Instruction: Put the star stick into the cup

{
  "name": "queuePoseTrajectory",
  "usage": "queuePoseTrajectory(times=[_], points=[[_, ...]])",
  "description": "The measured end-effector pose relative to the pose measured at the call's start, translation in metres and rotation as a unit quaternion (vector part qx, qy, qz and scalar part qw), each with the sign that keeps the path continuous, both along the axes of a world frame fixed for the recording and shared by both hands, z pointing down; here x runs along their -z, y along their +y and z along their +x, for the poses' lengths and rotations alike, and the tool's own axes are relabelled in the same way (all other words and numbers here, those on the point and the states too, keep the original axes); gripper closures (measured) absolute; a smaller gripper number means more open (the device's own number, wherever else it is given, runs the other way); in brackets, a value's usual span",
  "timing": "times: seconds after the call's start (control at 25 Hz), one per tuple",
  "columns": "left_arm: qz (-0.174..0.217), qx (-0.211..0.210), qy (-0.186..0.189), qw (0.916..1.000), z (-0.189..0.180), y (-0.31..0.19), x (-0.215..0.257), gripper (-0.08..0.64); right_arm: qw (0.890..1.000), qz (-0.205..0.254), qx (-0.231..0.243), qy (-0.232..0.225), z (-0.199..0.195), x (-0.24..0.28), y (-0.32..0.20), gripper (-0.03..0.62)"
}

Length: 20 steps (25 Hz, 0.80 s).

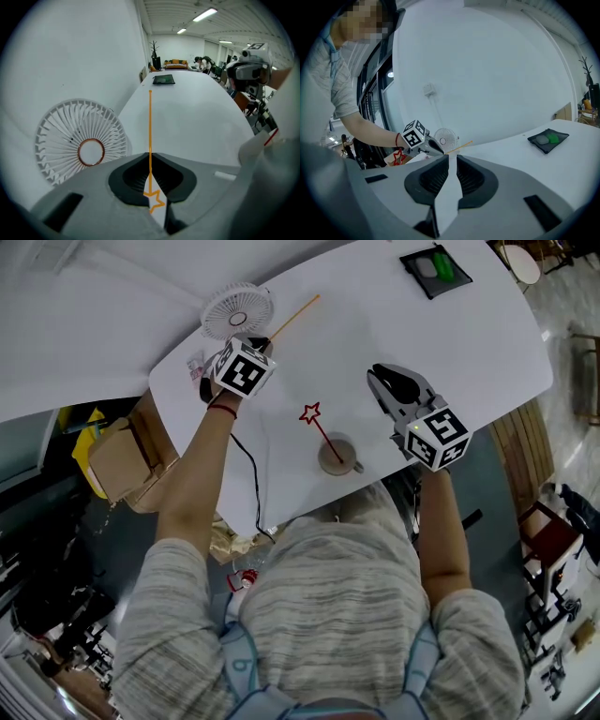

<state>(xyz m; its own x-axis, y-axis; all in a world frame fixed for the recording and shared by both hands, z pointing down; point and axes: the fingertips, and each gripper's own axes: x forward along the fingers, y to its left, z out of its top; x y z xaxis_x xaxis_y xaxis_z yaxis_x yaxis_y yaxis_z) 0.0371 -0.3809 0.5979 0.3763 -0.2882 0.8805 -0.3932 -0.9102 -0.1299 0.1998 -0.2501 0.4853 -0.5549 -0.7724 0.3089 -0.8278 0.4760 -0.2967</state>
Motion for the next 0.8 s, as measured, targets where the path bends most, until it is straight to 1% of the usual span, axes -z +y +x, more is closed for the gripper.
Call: queuePoseTrajectory(times=[0.12,0.24,0.36,0.44,0.52,0.6,0.72,0.8], points=[[0.002,-0.008,0.004,1.0000,0.000,0.015,0.016,0.532,0.999,0.010,0.020,0.026,-0.010,0.004,0.004,0.571],[-0.002,-0.028,0.004,0.9996,0.003,0.034,0.032,0.532,0.994,0.027,0.056,0.084,-0.022,0.010,0.005,0.571],[-0.015,-0.053,0.007,0.9985,0.009,0.053,0.048,0.532,0.983,0.050,0.095,0.153,-0.032,0.019,0.000,0.570],[-0.014,-0.072,-0.001,0.9973,0.013,0.063,0.059,0.532,0.972,0.069,0.115,0.192,-0.040,0.031,-0.005,0.570],[-0.005,-0.090,-0.012,0.9959,0.016,0.071,0.072,0.532,0.960,0.092,0.133,0.230,-0.049,0.044,-0.007,0.571],[0.007,-0.102,-0.019,0.9946,0.020,0.079,0.088,0.532,0.942,0.116,0.151,0.275,-0.059,0.057,-0.006,0.569],[0.032,-0.114,-0.026,0.9927,0.023,0.091,0.112,0.532,0.906,0.153,0.180,0.350,-0.077,0.071,0.001,0.569],[0.050,-0.120,-0.033,0.9910,0.024,0.099,0.127,0.532,0.884,0.174,0.192,0.388,-0.087,0.077,0.007,0.569]])
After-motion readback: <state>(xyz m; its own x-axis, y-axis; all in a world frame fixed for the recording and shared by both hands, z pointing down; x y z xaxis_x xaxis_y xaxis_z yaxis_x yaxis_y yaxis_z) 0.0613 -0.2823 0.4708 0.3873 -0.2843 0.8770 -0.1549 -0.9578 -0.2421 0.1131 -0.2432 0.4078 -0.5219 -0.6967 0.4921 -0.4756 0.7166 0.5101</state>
